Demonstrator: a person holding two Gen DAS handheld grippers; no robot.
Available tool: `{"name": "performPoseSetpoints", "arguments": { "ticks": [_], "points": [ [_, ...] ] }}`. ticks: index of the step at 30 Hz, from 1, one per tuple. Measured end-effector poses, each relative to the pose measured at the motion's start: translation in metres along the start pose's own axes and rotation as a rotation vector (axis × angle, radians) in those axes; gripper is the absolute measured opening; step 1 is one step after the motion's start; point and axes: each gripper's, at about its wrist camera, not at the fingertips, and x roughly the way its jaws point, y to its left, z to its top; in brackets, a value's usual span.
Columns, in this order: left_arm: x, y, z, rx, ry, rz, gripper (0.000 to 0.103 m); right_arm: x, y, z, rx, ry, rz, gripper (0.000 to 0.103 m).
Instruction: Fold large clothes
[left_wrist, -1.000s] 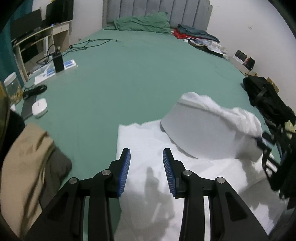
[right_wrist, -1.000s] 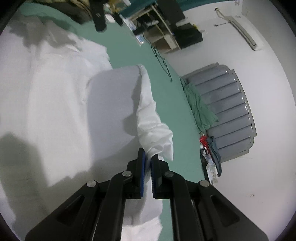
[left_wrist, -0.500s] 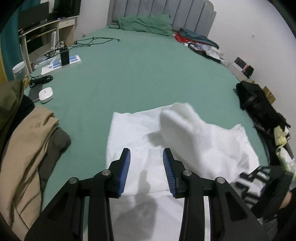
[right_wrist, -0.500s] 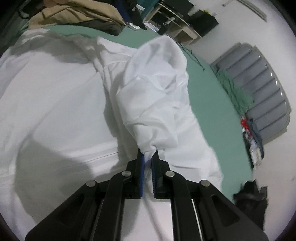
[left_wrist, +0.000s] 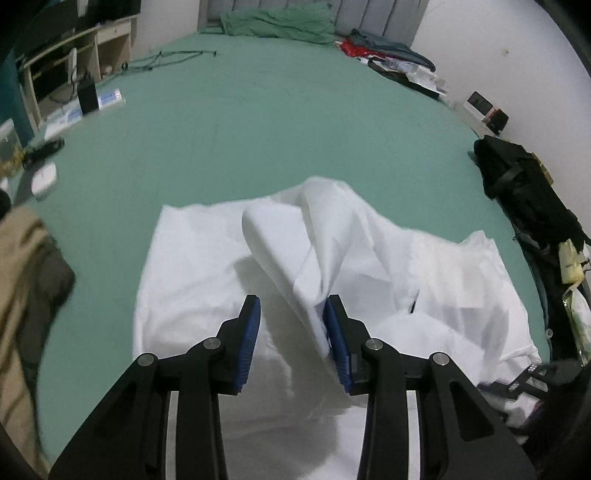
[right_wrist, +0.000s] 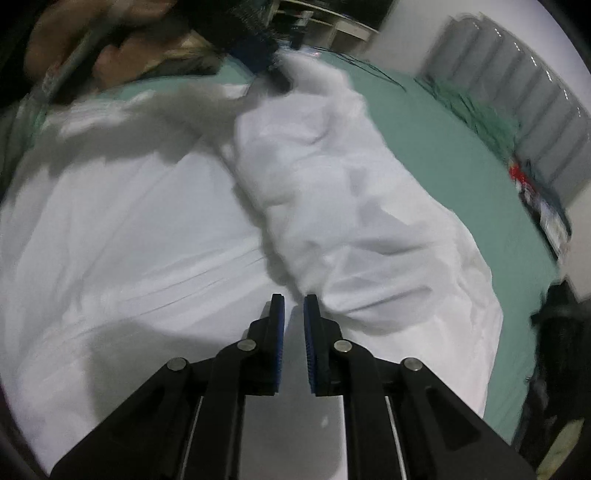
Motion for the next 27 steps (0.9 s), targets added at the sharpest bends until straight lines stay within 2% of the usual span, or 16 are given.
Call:
{"name": "performPoseSetpoints", "arguments": {
  "ticks": [3,5,6,7,8,10,13,14,15,16,17,18,20,23,27],
  "points": [
    [0.008,0.008,-0.008,-0.005,-0.005,0.030,0.039,-0.011,-0.023,0.010,0.086,-0.039,-0.018,0.023],
    [0.012,0.013,-0.014,-0.008,-0.001,0.021,0.039,-0.020,-0.040,0.017,0.180,-0.101,-0.033,0.045],
    [0.013,0.014,-0.017,-0.007,-0.004,0.015,0.039,-0.022,-0.048,0.019,0.235,-0.128,-0.040,0.053],
    [0.014,0.016,-0.018,-0.007,-0.008,0.011,0.038,-0.020,-0.058,0.022,0.292,-0.145,-0.047,0.066],
    [0.013,0.017,-0.020,-0.009,-0.013,0.005,0.036,-0.019,-0.066,0.024,0.339,-0.156,-0.053,0.069],
    [0.014,0.019,-0.024,-0.026,-0.019,-0.041,0.020,-0.008,-0.084,0.025,0.452,-0.152,-0.059,0.069],
    [0.010,0.022,-0.029,-0.032,-0.040,-0.076,0.011,0.020,-0.104,0.022,0.566,-0.093,-0.085,0.069],
    [0.008,0.023,-0.031,-0.033,-0.047,-0.082,0.010,0.028,-0.111,0.017,0.615,-0.085,-0.063,0.069],
    [0.006,0.023,-0.033,-0.043,-0.052,-0.095,0.008,0.031,-0.115,0.013,0.649,-0.083,-0.037,0.068],
    [0.005,0.024,-0.034,-0.052,-0.053,-0.106,0.007,0.036,-0.121,0.006,0.694,-0.080,-0.006,0.041],
    [0.003,0.023,-0.035,-0.061,-0.053,-0.118,0.006,0.038,-0.124,0.002,0.718,-0.072,0.013,0.007],
    [0.000,0.022,-0.036,-0.074,-0.055,-0.140,0.006,0.038,-0.129,-0.001,0.744,-0.069,0.010,0.008],
    [-0.005,0.017,-0.037,-0.090,-0.063,-0.186,0.005,0.026,-0.140,-0.008,0.801,-0.121,0.020,0.007],
    [-0.007,0.008,-0.040,-0.069,-0.061,-0.198,0.005,0.005,-0.150,-0.010,0.814,-0.165,-0.019,0.007],
    [0.015,0.006,-0.056,-0.083,0.079,-0.124,0.011,0.009,-0.144,-0.018,0.804,-0.111,-0.059,0.008]
  ]
}}
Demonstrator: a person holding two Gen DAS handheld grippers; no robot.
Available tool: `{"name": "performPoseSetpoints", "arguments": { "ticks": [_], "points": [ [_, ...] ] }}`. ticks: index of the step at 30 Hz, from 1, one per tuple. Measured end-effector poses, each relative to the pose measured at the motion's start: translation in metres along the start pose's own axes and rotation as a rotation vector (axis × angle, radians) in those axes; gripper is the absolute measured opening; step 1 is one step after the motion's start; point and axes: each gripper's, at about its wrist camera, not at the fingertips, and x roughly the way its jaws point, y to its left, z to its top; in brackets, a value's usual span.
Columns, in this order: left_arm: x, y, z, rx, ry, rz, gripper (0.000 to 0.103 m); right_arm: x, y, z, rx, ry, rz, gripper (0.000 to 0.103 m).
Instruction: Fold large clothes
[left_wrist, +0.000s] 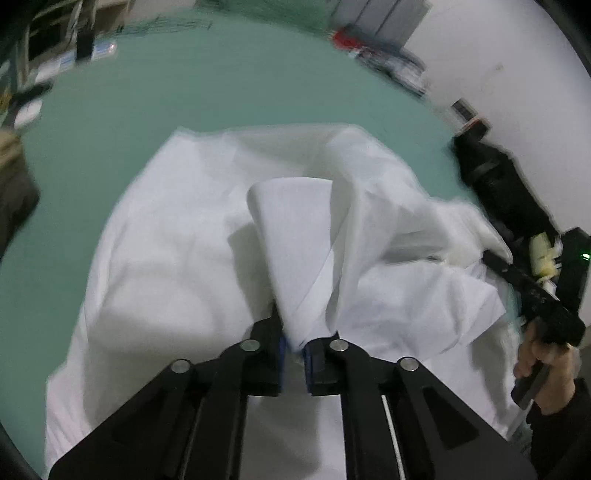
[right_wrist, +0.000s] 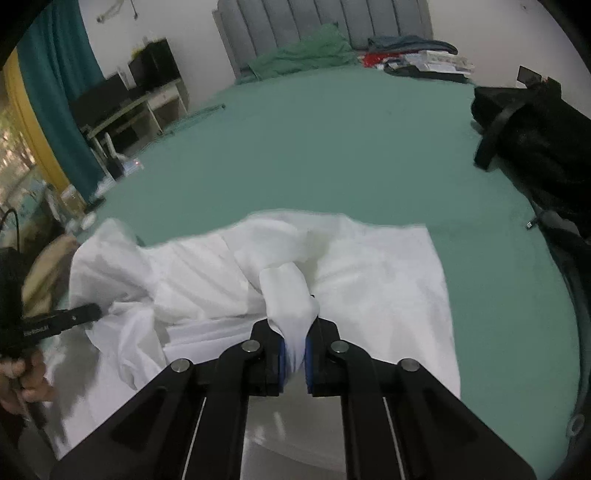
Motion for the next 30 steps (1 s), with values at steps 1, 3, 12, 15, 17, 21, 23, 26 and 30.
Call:
{"name": "performPoseSetpoints", "arguments": {
  "ticks": [1,3,12,15,17,21,23,26,30],
  "points": [
    [0.001,0.001,-0.002,-0.003,0.006,0.007,0.015,0.007,-0.001,-0.007,-0.004,0.031,-0.021,0.012],
    [-0.004,0.002,-0.004,0.009,0.007,0.017,0.018,0.022,-0.003,-0.017,-0.006,0.104,-0.046,0.023],
    [-0.062,-0.022,0.012,0.083,-0.128,0.088,0.040,-0.014,0.007,-0.006,-0.048,0.006,-0.083,0.039],
    [-0.075,-0.038,0.026,0.131,-0.204,0.118,0.040,-0.031,0.019,0.003,-0.076,-0.082,-0.114,0.042],
    [-0.075,-0.047,0.036,0.152,-0.240,0.127,0.040,-0.037,0.028,0.011,-0.107,-0.142,-0.099,0.043],
    [-0.056,-0.063,0.061,0.163,-0.269,0.115,0.040,-0.036,0.060,0.021,-0.222,-0.200,-0.080,0.043],
    [-0.045,-0.063,0.066,0.177,-0.262,0.122,0.040,-0.028,0.073,0.025,-0.272,-0.201,-0.046,0.043],
    [-0.014,-0.056,0.071,0.182,-0.193,0.180,0.040,0.000,0.083,0.026,-0.326,-0.136,-0.028,0.043],
    [0.017,-0.035,0.059,0.201,-0.074,0.261,0.040,0.039,0.065,0.019,-0.224,0.031,0.028,0.043]
  ]
}}
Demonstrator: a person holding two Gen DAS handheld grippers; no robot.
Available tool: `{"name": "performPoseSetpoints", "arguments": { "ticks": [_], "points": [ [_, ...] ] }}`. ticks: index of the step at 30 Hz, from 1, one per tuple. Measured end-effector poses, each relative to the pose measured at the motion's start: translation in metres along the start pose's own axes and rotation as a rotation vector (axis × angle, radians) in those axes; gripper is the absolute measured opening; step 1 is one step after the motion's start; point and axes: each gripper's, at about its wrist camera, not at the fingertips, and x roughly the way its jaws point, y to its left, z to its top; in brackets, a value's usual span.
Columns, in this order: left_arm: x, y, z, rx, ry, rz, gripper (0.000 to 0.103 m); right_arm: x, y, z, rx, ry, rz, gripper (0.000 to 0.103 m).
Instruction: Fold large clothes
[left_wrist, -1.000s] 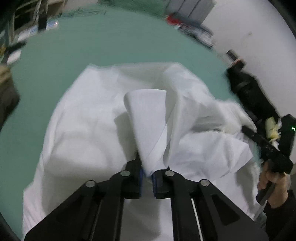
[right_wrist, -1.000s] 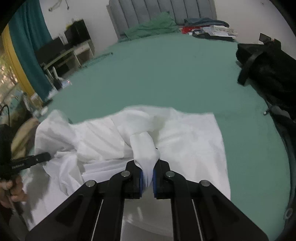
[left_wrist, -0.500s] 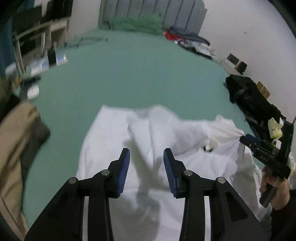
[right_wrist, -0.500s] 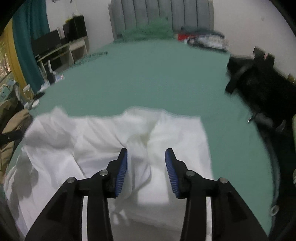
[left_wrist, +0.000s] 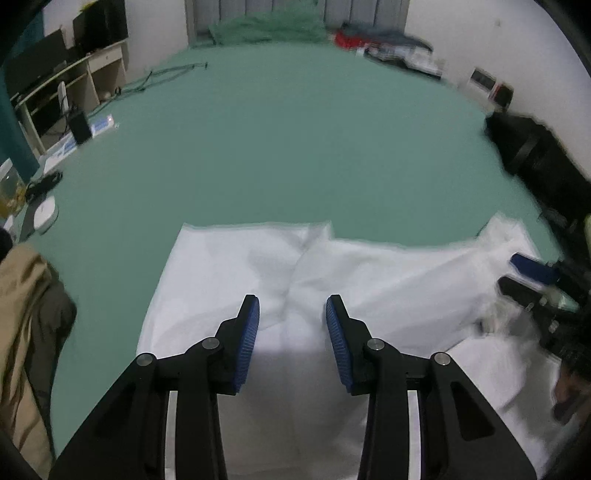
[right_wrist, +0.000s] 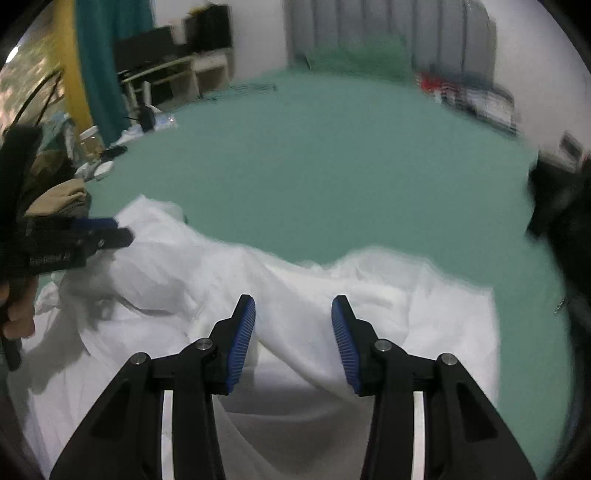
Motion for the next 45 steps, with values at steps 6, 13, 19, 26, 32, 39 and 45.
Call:
{"name": "performPoseSetpoints", "arguments": {
  "ticks": [6,13,19,26,32,39,45],
  "points": [
    [0.006,0.021,-0.023,0.010,-0.028,0.002,0.047,0.011,-0.008,-0.015,0.030,0.027,0.017,0.045],
    [-0.020,0.026,-0.025,-0.062,-0.096,0.064,0.047,-0.011,-0.005,-0.019,0.045,0.006,-0.053,0.048],
    [-0.024,0.021,-0.043,-0.046,-0.082,0.066,0.047,-0.023,0.009,-0.040,-0.005,0.016,-0.109,0.052],
    [-0.031,0.022,-0.051,-0.071,-0.084,0.054,0.047,-0.028,0.010,-0.048,-0.027,0.012,-0.121,0.058],
    [-0.062,0.028,-0.058,-0.093,-0.109,0.049,0.047,-0.049,0.006,-0.054,0.040,0.020,-0.114,0.058],
    [-0.103,0.048,-0.087,-0.131,-0.124,0.022,0.047,-0.083,0.008,-0.076,0.056,0.023,-0.158,0.063],
    [-0.120,0.072,-0.117,-0.171,-0.098,0.039,0.047,-0.114,0.003,-0.102,0.116,0.017,-0.204,0.069]
  ]
}}
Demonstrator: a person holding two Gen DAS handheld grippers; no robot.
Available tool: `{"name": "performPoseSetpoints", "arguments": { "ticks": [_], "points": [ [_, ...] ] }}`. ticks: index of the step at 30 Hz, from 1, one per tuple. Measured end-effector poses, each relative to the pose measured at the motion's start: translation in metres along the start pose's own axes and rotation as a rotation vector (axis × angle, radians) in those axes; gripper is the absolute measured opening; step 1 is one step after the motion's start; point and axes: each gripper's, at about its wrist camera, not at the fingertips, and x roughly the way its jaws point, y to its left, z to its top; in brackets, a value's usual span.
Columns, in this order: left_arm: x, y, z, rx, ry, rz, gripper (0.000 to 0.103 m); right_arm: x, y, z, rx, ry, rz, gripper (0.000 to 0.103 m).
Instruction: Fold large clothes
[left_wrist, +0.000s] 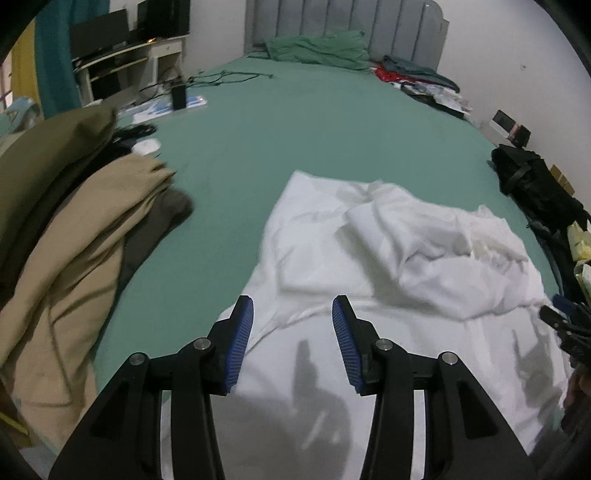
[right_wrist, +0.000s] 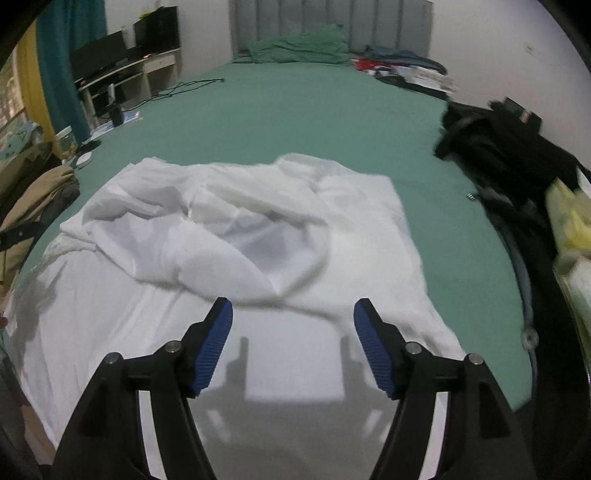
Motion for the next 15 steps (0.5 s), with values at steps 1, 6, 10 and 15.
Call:
{"name": "performPoseSetpoints", "arguments": {
  "ticks": [1,6,10,15],
  "points": [
    [-0.003,0.008,-0.005,-0.007,0.007,0.008,0.047,-0.005,-0.003,-0.006,0.006,0.003,-0.009,0.069],
    [-0.015,0.034,-0.020,-0.002,0.011,0.050,0.047,-0.017,-0.021,-0.029,0.043,0.034,-0.036,0.070],
    [-0.020,0.057,-0.031,-0.025,0.030,0.068,0.047,-0.024,-0.037,-0.044,0.059,0.051,-0.083,0.071],
    [-0.006,0.074,-0.045,-0.042,0.079,0.078,0.047,-0.020,-0.069,-0.070,0.140,0.126,-0.130,0.071]
  ]
}}
